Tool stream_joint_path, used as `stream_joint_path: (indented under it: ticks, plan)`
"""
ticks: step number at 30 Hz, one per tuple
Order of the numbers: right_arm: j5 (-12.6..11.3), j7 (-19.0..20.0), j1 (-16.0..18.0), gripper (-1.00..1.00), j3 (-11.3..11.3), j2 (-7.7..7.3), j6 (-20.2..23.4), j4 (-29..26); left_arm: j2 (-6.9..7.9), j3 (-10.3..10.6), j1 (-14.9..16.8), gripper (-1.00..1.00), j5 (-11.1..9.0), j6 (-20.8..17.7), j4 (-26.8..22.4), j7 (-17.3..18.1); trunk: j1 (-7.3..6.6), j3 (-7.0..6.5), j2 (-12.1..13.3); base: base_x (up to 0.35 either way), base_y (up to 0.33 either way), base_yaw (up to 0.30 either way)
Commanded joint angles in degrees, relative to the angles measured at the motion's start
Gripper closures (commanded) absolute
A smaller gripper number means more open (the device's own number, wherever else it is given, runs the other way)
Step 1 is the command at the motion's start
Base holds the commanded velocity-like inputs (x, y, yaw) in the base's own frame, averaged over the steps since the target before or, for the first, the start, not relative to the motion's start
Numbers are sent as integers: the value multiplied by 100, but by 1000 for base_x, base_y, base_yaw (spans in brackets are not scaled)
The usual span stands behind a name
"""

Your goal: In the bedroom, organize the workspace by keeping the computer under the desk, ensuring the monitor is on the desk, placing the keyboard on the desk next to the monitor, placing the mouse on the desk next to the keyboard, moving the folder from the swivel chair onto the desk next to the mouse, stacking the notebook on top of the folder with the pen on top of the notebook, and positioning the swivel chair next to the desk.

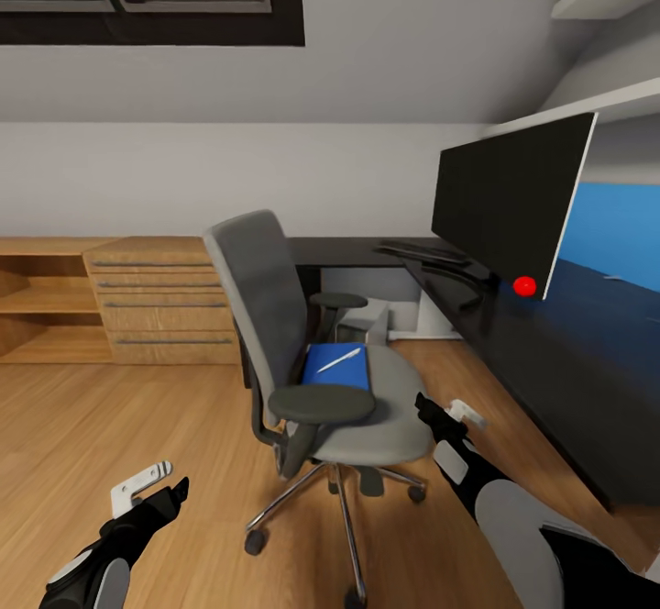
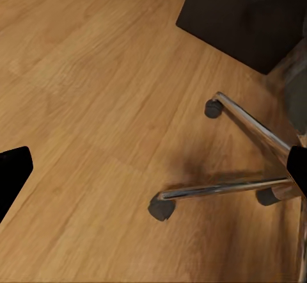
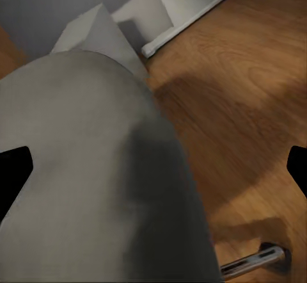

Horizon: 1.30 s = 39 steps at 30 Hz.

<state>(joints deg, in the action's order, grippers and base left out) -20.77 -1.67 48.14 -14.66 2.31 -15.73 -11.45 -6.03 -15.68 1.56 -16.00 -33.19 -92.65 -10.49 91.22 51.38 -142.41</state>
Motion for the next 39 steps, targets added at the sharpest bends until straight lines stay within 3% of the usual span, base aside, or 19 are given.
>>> stream_joint_path:
  ticks: [1, 6, 11, 24, 39]
  plan:
    - [-113, -11, 3, -100, 22, -12, -14, 1, -3, -2, 3, -100, -61, -25, -8, -41, 1, 6, -3, 268, 0, 0]
    - [-422, -1, 3, -100, 28, -81, 5, 5, -3, -4, 4, -100, -61, -24, -8, -41, 1, 6, -3, 291, 0, 0]
    - [-561, 1, 7, -100, 37, -123, 15, 12, -3, -22, 3, -100, -61, -28, -8, -41, 1, 6, -3, 238, 0, 0]
    - [-626, -5, 6, -100, 36, -142, 93, 19, -2, -45, 3, -100, -54, -30, -8, -41, 1, 6, -3, 48, 0, 0]
    - [-705, -2, 7, -100, 24, -158, 1022, 12, 28, -49, 6, -100, -54, -30, -8, -45, 1, 6, -3, 1, 0, 0]
